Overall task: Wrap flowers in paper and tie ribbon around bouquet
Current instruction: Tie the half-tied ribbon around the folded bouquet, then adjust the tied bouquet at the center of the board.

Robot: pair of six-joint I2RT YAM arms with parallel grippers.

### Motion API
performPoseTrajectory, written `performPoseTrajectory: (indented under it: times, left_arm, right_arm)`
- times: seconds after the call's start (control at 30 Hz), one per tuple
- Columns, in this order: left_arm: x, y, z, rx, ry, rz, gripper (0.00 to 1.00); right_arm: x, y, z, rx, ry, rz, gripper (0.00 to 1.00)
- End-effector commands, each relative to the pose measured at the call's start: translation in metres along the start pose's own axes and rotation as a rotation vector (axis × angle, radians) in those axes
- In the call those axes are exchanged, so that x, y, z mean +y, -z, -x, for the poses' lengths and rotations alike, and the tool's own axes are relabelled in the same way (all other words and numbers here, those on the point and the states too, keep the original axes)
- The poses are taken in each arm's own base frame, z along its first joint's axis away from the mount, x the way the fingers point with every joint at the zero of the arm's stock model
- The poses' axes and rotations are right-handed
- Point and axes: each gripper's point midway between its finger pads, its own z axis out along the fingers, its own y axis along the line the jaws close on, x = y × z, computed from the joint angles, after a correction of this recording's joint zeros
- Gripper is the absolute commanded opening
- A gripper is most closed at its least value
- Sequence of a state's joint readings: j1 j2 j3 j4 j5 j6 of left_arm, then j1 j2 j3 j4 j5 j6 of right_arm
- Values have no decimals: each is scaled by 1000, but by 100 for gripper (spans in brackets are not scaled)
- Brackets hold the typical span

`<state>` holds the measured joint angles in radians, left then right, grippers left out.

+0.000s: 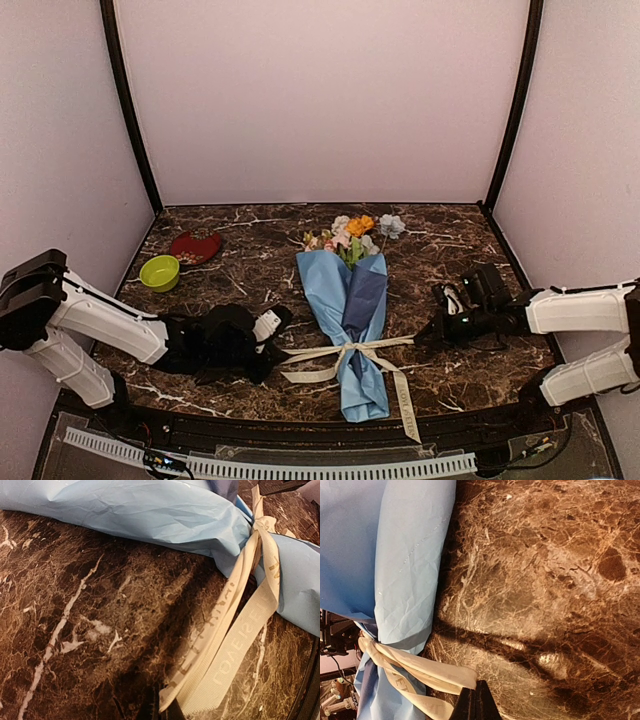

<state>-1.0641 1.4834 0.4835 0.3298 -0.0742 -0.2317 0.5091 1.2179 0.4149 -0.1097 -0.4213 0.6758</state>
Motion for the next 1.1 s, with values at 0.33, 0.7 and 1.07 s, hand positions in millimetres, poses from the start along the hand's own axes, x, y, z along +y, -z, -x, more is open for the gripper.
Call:
performPoseTrajectory:
  times: [0.33, 0.7, 1.07]
  left_arm:
    - [27, 18, -48, 163, 23, 44, 5]
    - [44, 113, 85, -293, 53, 144, 99]
    - [148, 144, 88, -136, 307, 493, 99]
  right_arm:
    - [-47, 10, 18, -87, -55, -194, 17]
    - [2, 129, 127, -590, -6, -277, 100]
    - [0, 188, 197, -698, 17, -364, 100]
